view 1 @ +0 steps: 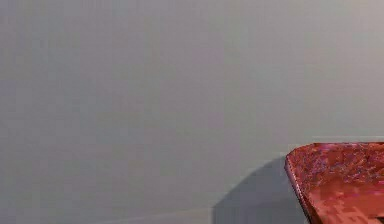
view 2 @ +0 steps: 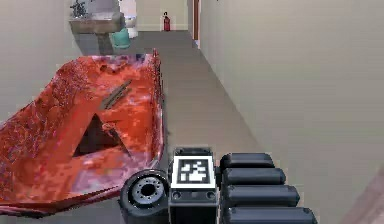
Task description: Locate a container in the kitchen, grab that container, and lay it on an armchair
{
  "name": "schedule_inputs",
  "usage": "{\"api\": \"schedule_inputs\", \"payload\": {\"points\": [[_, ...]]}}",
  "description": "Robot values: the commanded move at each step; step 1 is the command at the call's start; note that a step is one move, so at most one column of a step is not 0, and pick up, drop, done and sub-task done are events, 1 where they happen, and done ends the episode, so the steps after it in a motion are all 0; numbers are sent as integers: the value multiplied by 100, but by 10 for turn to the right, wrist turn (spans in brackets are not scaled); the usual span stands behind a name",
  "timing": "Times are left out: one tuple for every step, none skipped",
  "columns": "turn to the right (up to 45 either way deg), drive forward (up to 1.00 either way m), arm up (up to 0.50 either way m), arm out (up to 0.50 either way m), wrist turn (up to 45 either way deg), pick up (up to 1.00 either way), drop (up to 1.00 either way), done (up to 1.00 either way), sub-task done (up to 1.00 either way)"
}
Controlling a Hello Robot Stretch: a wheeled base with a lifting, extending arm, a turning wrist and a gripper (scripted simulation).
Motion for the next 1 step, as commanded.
{"api": "schedule_inputs", "payload": {"points": [[-450,0,0,0,0,0,0,0,0]]}}
